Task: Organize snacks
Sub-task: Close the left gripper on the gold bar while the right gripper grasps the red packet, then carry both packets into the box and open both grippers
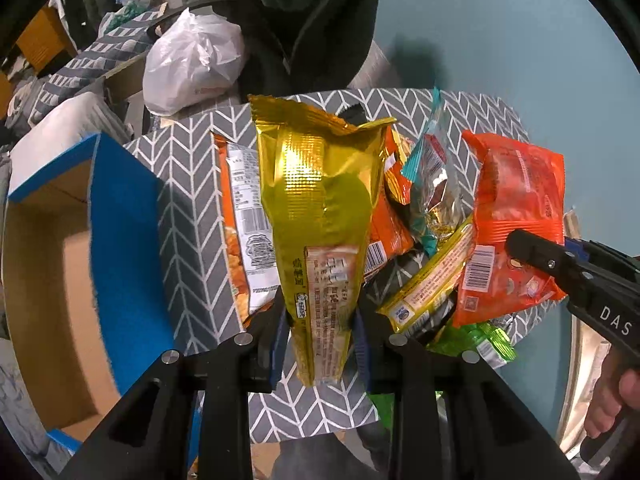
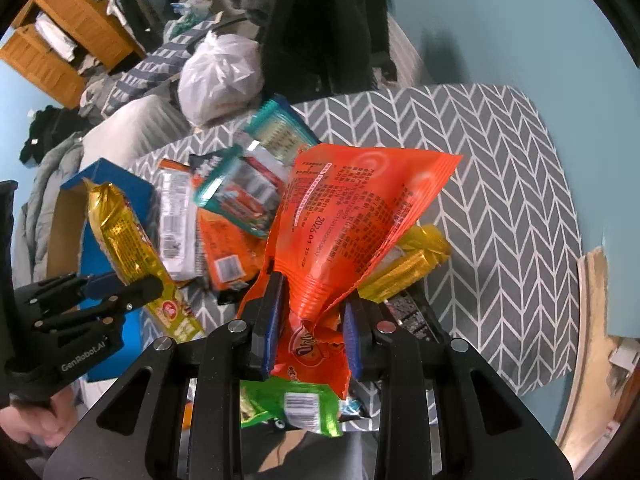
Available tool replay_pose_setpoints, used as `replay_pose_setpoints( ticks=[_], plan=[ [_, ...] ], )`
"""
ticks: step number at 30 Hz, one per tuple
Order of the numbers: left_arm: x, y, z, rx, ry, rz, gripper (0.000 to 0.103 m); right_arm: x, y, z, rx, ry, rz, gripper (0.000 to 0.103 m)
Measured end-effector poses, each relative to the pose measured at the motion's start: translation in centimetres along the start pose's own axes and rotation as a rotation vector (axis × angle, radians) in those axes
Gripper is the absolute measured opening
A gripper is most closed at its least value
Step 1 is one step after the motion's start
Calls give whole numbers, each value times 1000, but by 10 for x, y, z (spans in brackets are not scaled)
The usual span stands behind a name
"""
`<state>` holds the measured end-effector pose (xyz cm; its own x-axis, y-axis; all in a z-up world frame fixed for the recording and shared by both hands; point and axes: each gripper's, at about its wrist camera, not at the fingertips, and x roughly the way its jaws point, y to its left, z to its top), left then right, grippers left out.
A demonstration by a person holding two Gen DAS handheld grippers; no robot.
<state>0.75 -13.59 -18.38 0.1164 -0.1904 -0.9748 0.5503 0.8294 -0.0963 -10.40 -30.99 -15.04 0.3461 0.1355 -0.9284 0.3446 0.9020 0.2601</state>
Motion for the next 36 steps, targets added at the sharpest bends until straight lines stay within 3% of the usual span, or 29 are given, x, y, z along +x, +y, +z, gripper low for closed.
replay_pose_setpoints(
  ticks=[19,36],
  plan=[
    [-65,42,-9,-77,-95,-18,29,-16,68,12,-169,-27,46,27],
    [-144,117,-41,-236,-192,-5,29,-20,158,33,-361,-34,150,27]
  ],
)
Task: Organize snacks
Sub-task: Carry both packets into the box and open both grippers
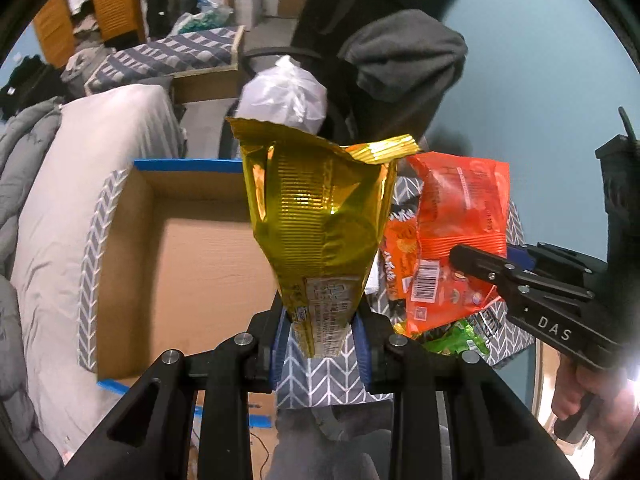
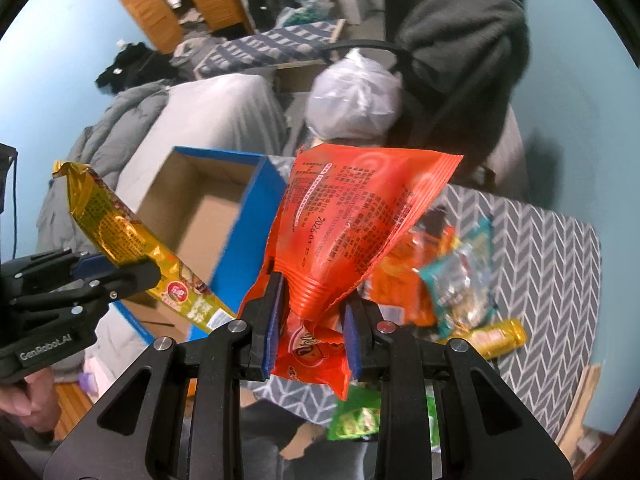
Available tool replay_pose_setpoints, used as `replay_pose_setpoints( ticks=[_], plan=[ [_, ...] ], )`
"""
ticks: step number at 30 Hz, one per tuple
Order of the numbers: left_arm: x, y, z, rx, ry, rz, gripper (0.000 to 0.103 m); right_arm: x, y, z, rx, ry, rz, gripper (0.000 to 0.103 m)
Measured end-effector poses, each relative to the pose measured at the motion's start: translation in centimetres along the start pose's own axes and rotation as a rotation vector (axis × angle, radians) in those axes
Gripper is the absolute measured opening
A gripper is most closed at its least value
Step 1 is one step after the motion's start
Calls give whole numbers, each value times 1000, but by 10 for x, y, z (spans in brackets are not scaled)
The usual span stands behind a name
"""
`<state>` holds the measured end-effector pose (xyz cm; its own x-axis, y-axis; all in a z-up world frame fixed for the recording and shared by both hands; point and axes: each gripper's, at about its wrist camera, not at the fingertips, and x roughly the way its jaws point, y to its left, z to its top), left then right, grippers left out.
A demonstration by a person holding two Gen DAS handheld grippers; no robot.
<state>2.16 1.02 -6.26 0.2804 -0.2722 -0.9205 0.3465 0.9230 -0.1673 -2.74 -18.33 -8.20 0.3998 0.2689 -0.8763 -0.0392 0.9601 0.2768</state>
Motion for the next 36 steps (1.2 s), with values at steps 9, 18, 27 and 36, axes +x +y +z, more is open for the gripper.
replay_pose_setpoints(
  ticks=[9,18,27,36],
  plan=[
    [-33,47,1,-100,-40,13,29,14,50,18,-105,8,76,27],
    [-29,100,-11,-158,-33,89,29,48,99,31,-163,51,140,27],
    [1,141,-19,-172,6,137,29,97,139,32,-190,130,147,27],
    [31,166,-23,-172,50,172,29,131,159,30,-199,178,109,27]
  ],
)
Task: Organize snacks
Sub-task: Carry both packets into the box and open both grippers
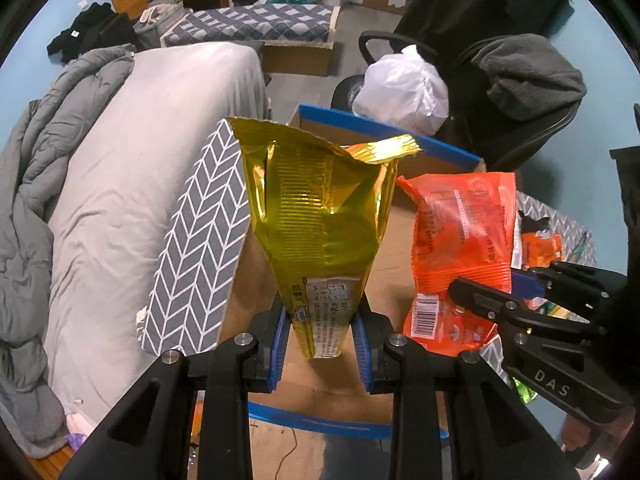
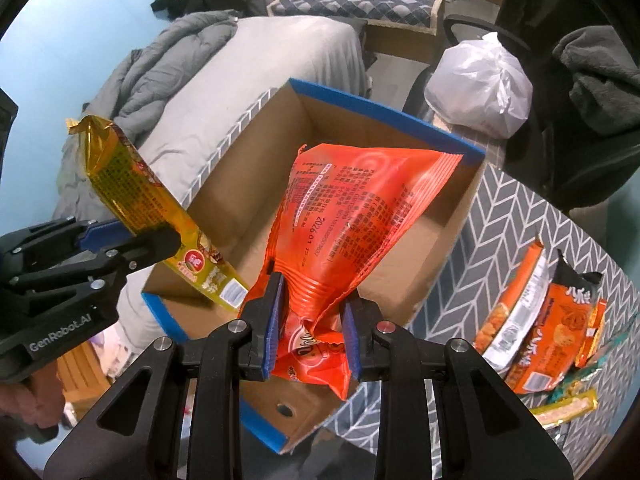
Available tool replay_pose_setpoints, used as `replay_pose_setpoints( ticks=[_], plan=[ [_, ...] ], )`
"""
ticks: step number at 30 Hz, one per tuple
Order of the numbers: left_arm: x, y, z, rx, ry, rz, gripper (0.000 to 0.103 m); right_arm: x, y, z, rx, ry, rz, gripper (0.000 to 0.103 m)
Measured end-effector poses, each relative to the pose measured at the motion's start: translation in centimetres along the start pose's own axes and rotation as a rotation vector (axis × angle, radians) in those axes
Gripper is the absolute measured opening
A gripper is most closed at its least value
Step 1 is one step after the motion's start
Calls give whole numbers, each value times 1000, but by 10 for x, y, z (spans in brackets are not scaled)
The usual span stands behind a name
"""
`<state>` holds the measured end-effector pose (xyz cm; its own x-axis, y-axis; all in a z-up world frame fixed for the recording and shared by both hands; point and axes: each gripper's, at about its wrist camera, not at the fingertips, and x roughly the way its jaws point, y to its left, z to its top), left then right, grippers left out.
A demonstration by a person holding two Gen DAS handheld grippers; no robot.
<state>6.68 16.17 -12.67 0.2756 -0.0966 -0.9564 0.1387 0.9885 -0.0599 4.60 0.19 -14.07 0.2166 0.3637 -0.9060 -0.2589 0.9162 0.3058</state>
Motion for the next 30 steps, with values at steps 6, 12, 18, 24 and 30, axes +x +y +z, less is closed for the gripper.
replay_pose_setpoints(
  ticks=[6,12,18,24,30],
  plan=[
    [11,4,0,-13,25,2,29,15,8,2,2,21,-7,27],
    [11,7,0,-13,11,21,36,15,13,4,6,16,-30,28],
    [2,7,3,-17,-13,44,50,6,14,7,4,-17,-64,48],
    [-7,5,3,-37,-28,38,71,-11,9,5,33,-49,-101,69],
    [-17,-5,2,-22,-35,8,71,-27,-3,-2,69,-56,-148,73]
  ],
)
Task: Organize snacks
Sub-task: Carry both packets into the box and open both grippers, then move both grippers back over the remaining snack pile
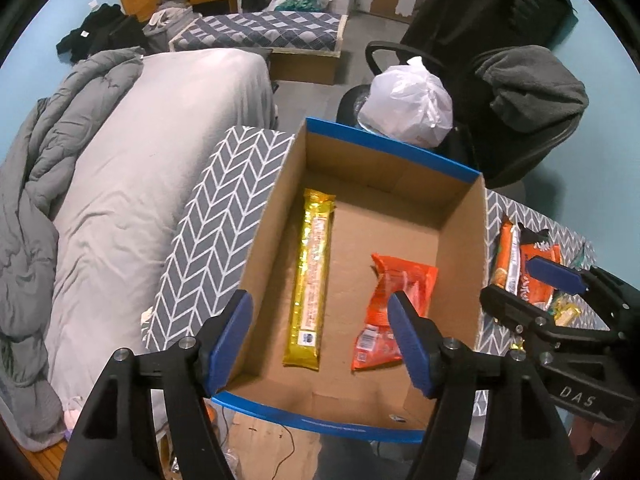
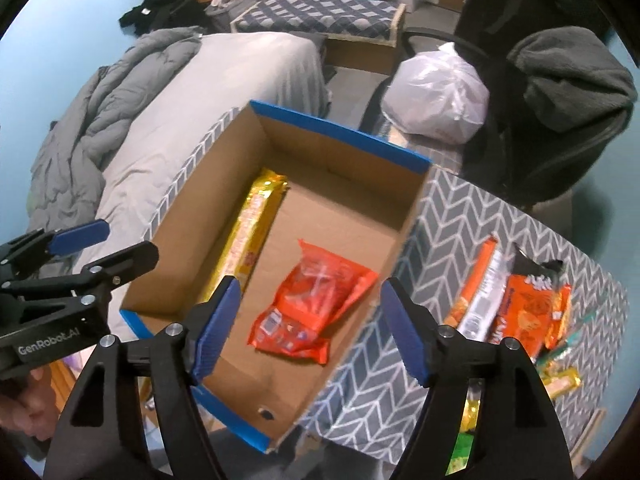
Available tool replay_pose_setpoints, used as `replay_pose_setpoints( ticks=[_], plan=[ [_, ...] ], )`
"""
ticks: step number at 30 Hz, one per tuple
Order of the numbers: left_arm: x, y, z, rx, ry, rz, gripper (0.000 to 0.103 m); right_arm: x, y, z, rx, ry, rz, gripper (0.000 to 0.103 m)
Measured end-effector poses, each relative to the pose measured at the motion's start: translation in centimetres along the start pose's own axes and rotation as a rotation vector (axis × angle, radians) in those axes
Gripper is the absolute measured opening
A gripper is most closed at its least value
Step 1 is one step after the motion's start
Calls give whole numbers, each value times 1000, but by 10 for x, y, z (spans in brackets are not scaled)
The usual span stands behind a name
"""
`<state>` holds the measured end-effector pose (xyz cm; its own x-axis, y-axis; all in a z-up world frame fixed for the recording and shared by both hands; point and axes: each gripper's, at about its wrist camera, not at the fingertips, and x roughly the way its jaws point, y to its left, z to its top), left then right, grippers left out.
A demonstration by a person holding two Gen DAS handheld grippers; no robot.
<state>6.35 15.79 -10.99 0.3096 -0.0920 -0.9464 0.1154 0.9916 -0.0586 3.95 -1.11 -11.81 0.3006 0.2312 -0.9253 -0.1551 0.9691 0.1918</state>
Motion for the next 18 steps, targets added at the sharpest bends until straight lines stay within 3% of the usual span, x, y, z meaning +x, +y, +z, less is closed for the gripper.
replay_pose_setpoints(
  ticks=[18],
  plan=[
    [-4,-88,-11,210,62,-69,72,-44,-87,-42,261,-17,-48,74]
  ],
)
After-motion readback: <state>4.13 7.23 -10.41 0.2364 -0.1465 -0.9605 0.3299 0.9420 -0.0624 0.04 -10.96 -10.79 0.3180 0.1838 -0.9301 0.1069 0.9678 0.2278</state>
